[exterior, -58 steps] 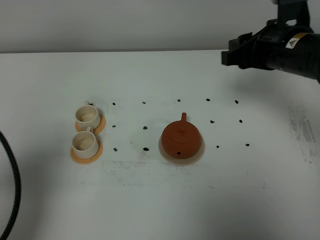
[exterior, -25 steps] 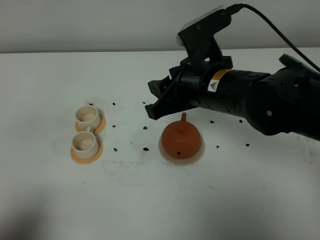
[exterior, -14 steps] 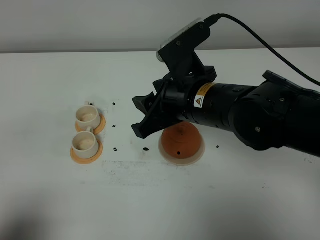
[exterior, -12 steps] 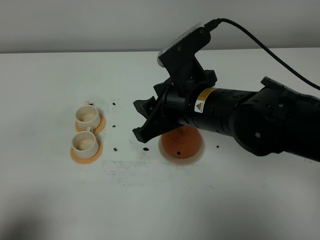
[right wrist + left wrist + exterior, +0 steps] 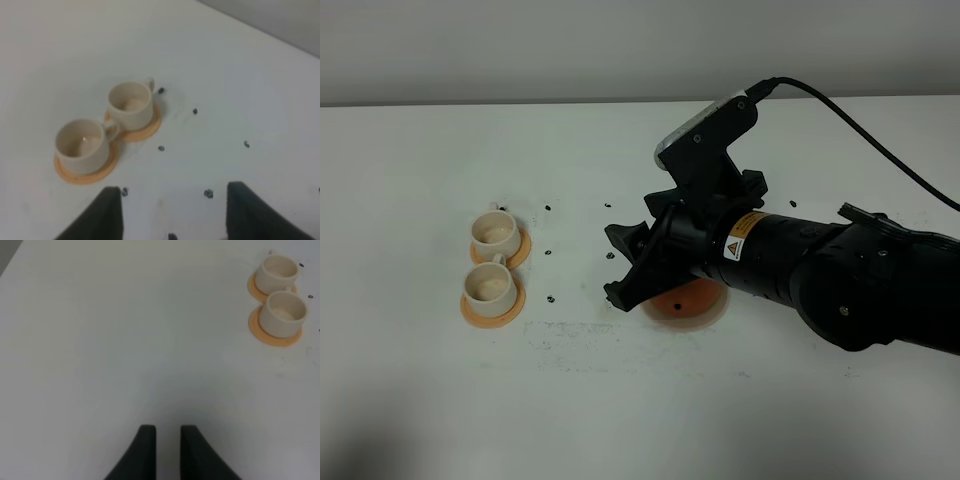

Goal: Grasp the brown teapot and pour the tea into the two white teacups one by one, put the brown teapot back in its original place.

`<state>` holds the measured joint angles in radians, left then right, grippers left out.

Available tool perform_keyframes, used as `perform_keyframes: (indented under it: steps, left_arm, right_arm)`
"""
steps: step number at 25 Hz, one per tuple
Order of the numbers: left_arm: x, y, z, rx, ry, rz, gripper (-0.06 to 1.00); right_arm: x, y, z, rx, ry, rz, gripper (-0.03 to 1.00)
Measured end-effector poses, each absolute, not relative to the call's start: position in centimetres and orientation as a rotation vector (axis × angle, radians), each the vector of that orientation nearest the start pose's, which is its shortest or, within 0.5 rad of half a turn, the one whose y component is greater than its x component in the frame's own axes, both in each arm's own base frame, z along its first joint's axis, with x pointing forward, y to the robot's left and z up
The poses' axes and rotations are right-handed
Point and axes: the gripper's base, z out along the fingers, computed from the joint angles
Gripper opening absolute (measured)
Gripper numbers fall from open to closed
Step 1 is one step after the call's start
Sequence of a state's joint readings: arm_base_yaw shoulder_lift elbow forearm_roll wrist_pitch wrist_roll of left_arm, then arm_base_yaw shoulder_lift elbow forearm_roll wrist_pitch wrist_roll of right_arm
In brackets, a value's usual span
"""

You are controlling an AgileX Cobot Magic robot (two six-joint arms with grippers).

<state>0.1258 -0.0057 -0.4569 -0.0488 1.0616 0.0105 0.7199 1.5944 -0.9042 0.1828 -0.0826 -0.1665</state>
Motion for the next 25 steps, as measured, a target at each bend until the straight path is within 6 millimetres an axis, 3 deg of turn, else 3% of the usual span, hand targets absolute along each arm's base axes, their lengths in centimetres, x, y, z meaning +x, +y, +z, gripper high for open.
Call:
perform_keyframes:
  steps: [8, 14, 17, 25]
  left_arm:
    - [-0.1, -0.4, 26.5, -0.119, 2.078, 0.024, 0.11]
    - [-0.1, -0.4, 26.5, -0.117, 2.078, 0.026, 0.11]
    - [-0.1, -0.4, 26.5, -0.117, 2.078, 0.026, 0.11]
    - [-0.1, -0.4, 26.5, -0.117, 2.078, 0.026, 0.11]
  right_arm:
    - [26.9, 22.2, 24.5, -0.679, 1.959, 0.423, 0.45]
    - [30.4, 20.6, 26.1, -0.604, 2.116, 0.393, 0.45]
    - [32.5, 20.9, 26.1, -0.593, 2.236, 0.398, 0.45]
    - [37.8, 24.3, 25.3, -0.602, 2.422, 0.429, 0.45]
